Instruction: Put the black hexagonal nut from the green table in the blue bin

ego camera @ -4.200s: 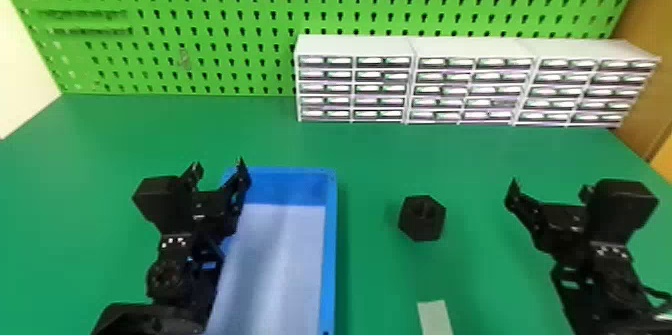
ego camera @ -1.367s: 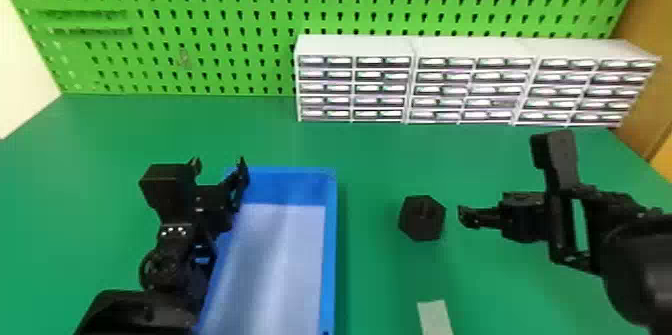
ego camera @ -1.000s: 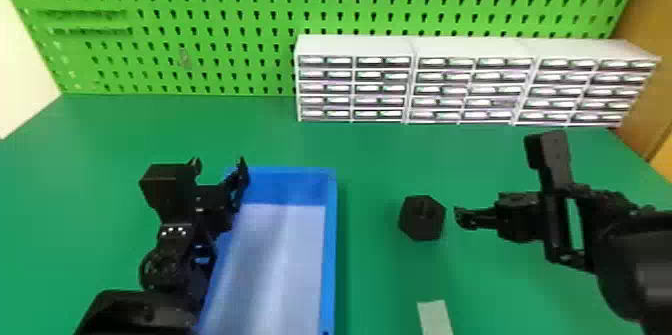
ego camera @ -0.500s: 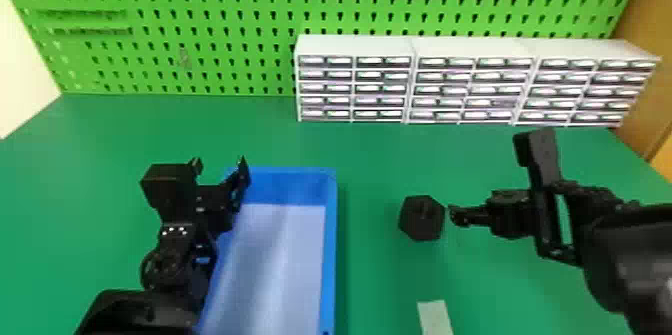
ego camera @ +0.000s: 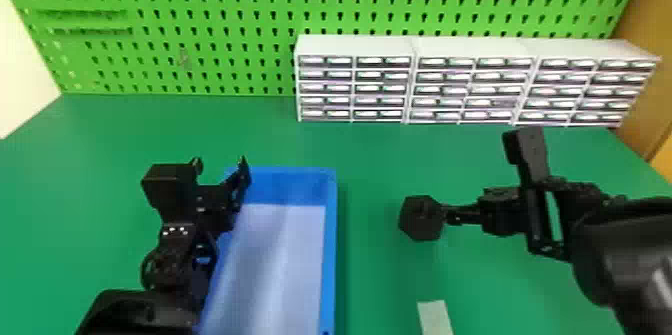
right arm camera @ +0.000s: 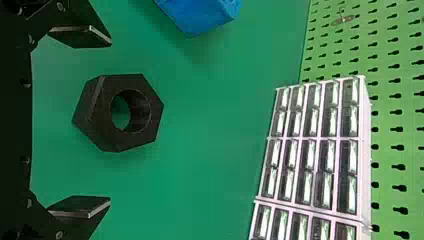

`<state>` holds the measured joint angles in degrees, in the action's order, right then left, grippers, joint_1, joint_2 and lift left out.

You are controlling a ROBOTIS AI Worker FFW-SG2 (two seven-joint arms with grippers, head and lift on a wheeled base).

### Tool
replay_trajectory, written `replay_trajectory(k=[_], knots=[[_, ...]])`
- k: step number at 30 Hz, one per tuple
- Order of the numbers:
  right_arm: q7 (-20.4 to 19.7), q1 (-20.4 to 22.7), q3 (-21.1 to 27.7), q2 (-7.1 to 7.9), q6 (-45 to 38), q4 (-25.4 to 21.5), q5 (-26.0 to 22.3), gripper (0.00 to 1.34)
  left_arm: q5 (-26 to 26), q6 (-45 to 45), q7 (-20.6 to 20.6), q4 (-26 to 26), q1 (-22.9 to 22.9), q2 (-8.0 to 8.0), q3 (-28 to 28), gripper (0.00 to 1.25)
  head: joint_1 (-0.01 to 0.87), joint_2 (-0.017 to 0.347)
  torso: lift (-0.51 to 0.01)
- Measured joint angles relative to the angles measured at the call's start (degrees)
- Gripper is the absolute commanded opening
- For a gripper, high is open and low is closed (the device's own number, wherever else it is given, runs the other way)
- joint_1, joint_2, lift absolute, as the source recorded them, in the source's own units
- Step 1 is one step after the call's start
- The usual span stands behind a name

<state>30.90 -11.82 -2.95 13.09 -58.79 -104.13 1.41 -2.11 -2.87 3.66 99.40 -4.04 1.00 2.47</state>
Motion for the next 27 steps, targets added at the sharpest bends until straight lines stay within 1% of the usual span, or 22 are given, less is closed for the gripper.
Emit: replay_trajectory(k=[8, 15, 22, 27], knots=[[0.1, -1.5, -1.4, -0.04, -1.0, 1.9, 0.5, 1.16, 0.0, 0.0, 0.0, 0.0, 0.0, 0.0, 0.0, 0.75, 0.657, 0.057, -0.095], [1.5, -4.6, -3.4, -0.01, -2.9, 5.5, 2.1, 1.16, 0.1, 0.0, 0.0, 0.0, 0.0, 0.01, 0.0, 0.75, 0.657, 0.057, -0.095], [4.3, -7.5, -4.2, -0.23, -4.2, 8.7, 5.3, 1.16, 0.2, 0.0, 0.0, 0.0, 0.0, 0.01, 0.1, 0.75, 0.657, 0.057, -0.095], [8.3, -10.5, -5.3, -0.74, -5.1, 11.6, 9.7, 1.16, 0.2, 0.0, 0.0, 0.0, 0.0, 0.02, 0.1, 0.75, 0.657, 0.057, -0.095]])
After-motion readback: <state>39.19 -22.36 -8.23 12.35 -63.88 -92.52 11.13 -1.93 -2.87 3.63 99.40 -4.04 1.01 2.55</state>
